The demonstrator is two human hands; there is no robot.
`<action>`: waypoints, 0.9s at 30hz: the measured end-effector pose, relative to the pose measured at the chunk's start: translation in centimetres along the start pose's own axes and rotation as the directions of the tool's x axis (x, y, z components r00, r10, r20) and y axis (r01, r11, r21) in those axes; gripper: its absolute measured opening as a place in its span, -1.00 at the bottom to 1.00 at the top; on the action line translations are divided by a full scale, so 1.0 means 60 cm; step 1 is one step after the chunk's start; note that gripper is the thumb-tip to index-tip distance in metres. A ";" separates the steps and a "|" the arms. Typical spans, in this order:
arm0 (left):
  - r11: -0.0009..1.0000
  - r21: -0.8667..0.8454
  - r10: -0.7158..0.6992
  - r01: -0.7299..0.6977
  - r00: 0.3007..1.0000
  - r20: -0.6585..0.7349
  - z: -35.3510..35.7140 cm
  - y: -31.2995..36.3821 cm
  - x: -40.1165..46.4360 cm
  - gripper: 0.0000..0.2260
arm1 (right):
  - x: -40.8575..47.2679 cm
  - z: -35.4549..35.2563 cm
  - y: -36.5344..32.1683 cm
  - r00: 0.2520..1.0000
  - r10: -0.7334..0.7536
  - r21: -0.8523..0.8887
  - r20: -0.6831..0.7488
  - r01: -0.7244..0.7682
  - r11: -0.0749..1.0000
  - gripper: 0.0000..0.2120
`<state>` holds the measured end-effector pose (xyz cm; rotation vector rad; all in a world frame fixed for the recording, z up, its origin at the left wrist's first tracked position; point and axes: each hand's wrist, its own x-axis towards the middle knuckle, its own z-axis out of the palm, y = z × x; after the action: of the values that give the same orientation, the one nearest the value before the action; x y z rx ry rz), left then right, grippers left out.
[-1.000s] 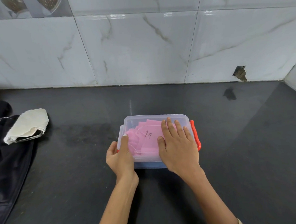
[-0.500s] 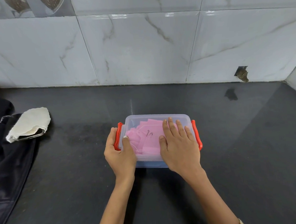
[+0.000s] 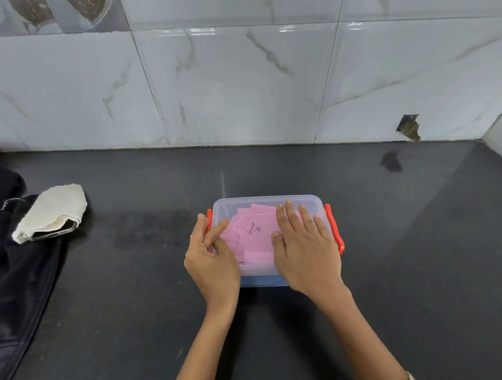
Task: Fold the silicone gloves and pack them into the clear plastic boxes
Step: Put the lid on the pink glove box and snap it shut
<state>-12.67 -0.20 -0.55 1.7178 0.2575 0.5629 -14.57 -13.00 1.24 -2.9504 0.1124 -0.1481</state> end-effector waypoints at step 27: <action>0.503 0.630 -0.025 -0.592 0.719 0.695 0.026 0.030 0.012 -0.47 | -0.002 0.001 0.000 1.000 0.001 0.029 -0.022 0.000 1.000 -0.48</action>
<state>-11.50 -1.60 1.15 2.8421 -0.3782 0.0161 -14.67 -13.01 1.19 -2.9203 0.1128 -0.1813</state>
